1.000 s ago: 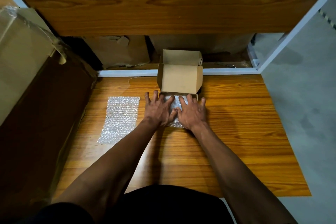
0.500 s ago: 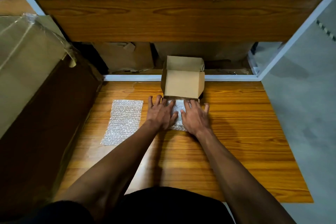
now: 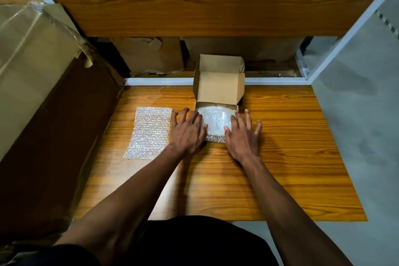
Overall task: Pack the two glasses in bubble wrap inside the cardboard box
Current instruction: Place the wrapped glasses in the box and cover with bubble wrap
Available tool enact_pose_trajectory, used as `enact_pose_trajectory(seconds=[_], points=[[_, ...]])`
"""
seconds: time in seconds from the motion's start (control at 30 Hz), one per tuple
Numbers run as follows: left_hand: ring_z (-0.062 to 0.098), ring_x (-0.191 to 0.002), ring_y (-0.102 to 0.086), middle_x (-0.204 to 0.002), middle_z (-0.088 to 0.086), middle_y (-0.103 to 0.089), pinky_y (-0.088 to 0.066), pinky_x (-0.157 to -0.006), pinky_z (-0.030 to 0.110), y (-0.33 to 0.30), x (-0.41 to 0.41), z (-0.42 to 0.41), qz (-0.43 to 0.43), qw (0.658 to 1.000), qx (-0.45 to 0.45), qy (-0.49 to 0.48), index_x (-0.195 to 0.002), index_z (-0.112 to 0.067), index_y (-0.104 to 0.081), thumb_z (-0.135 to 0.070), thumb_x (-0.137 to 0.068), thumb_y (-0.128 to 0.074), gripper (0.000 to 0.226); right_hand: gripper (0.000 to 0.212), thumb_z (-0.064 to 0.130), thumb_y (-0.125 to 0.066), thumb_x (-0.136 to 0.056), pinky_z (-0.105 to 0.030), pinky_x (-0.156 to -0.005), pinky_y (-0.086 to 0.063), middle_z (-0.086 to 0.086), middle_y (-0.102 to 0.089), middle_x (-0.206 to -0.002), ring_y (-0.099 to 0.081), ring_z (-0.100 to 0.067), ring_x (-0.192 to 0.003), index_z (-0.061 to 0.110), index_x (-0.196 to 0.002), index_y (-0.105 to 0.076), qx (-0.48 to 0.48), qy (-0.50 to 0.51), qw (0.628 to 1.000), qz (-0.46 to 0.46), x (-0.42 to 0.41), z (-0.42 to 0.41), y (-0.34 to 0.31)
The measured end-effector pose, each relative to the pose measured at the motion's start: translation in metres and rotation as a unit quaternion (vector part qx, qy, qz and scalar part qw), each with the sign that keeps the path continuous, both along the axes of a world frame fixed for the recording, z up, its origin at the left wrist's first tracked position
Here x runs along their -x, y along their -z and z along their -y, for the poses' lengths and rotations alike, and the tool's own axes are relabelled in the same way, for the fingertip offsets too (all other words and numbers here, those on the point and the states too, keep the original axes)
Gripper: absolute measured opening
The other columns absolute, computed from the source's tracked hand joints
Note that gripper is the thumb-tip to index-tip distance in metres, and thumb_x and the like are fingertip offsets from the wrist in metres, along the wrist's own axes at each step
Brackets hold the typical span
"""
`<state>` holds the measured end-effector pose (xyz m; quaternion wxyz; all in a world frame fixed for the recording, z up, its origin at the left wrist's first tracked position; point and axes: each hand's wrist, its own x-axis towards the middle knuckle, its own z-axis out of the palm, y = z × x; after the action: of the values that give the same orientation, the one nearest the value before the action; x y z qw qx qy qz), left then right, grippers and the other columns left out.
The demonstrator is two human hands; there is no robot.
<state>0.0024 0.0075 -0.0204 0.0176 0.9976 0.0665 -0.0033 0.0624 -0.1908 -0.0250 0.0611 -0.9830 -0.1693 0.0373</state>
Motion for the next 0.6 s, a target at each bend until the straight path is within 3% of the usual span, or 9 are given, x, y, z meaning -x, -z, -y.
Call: enact_pose_trajectory(seconds=[0.1,0.17,0.3,0.43,0.6], points=[[0.034,-0.154,-0.02,-0.171,0.003,-0.023,-0.021,-0.121,0.062,0.007,0.009,0.0,-0.009,0.999,0.014,-0.028,-0.149,-0.025,-0.046,-0.063,-0.106,-0.015,0.065,0.065,0.061,-0.028,-0.106,-0.065,-0.123,-0.001,0.0,0.019,-0.173,0.015,-0.036,-0.158,0.027,-0.161,-0.031,0.026,0.024,0.999,-0.014,0.006,0.007,0.007],[0.036,-0.155,-0.017,-0.174,0.002,-0.016,-0.02,-0.12,0.063,0.009,0.01,0.001,-0.02,0.998,0.029,-0.043,-0.151,-0.026,-0.044,-0.065,-0.105,-0.015,0.067,0.067,0.064,-0.022,-0.106,-0.065,-0.123,0.003,-0.001,0.032,-0.169,0.022,-0.038,-0.156,0.03,-0.163,-0.026,0.036,0.031,0.998,-0.033,0.006,0.007,0.008],[0.036,-0.158,-0.012,-0.176,0.0,-0.01,-0.015,-0.121,0.065,0.007,0.007,0.008,-0.051,0.992,0.084,-0.076,-0.154,-0.026,-0.045,-0.068,-0.104,-0.013,0.073,0.069,0.064,-0.02,-0.106,-0.066,-0.124,0.002,-0.002,0.034,-0.168,0.025,-0.039,-0.156,0.028,-0.164,-0.025,0.043,0.045,0.996,-0.06,0.006,0.0,0.004],[0.036,-0.157,-0.011,-0.177,-0.002,-0.006,-0.017,-0.121,0.066,-0.001,0.005,0.01,-0.049,0.992,0.087,-0.077,-0.152,-0.024,-0.048,-0.067,-0.105,-0.013,0.073,0.065,0.061,-0.027,-0.106,-0.064,-0.124,-0.004,-0.003,0.024,-0.172,0.014,-0.038,-0.158,0.025,-0.158,-0.04,0.036,0.059,0.997,-0.037,0.008,-0.005,-0.003],[0.037,-0.16,-0.005,-0.177,0.003,0.0,-0.01,-0.121,0.07,0.0,0.007,0.013,-0.096,0.982,0.13,-0.099,-0.158,-0.023,-0.038,-0.072,-0.103,-0.013,0.078,0.063,0.061,-0.023,-0.107,-0.064,-0.124,-0.005,-0.004,0.025,-0.171,0.014,-0.04,-0.158,0.026,-0.155,-0.043,0.025,0.071,0.995,-0.068,0.012,-0.005,-0.001]])
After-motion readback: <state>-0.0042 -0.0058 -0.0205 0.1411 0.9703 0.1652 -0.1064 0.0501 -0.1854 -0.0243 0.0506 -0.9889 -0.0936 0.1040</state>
